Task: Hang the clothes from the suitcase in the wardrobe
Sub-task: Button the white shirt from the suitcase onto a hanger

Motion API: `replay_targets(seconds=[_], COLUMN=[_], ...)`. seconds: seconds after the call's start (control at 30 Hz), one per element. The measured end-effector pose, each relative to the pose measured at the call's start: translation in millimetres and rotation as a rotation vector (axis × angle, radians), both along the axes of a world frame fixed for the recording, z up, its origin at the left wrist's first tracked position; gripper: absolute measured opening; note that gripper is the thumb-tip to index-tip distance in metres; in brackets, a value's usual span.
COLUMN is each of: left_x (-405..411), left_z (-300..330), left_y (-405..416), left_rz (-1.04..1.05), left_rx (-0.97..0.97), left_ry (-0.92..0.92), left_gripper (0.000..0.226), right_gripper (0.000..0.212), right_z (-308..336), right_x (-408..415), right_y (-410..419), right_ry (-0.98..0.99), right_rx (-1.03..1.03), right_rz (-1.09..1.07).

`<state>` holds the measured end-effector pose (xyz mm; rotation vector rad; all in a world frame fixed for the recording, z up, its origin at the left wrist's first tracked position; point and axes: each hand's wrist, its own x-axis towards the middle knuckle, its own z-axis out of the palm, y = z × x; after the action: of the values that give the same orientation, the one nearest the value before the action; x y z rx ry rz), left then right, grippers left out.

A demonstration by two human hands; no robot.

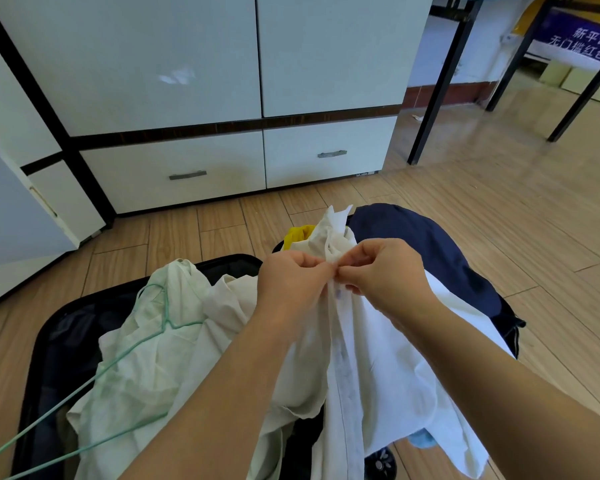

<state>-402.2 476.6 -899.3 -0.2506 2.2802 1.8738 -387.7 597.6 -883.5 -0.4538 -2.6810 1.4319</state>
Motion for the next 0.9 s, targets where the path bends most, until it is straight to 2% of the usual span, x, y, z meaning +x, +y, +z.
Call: replay_targets(seconds=[0.13, 0.27, 0.57, 0.9], left_x=[-1, -1, 1, -3], left_z=[-2, -2, 1, 2], left_y=[-1, -2, -3, -9], left_rz=[-0.009, -0.013, -0.049, -0.166], left_rx=[0.051, 0.104, 0.170, 0.140], left_ry=[-0.052, -0.091, -0.119, -0.096], left_gripper=[0.021, 0.017, 0.007, 0.019], right_gripper=[0.022, 0.021, 0.019, 0.015], right_z=[7, 8, 4, 0], right_x=[1, 2, 1, 0], right_y=[-1, 2, 5, 9], right_ry=[-0.108, -0.144, -0.112, -0.093], right_rx=[-0.189, -0.346, -0.365, -0.345], right_rz=[0.026, 0.013, 0.013, 0.057])
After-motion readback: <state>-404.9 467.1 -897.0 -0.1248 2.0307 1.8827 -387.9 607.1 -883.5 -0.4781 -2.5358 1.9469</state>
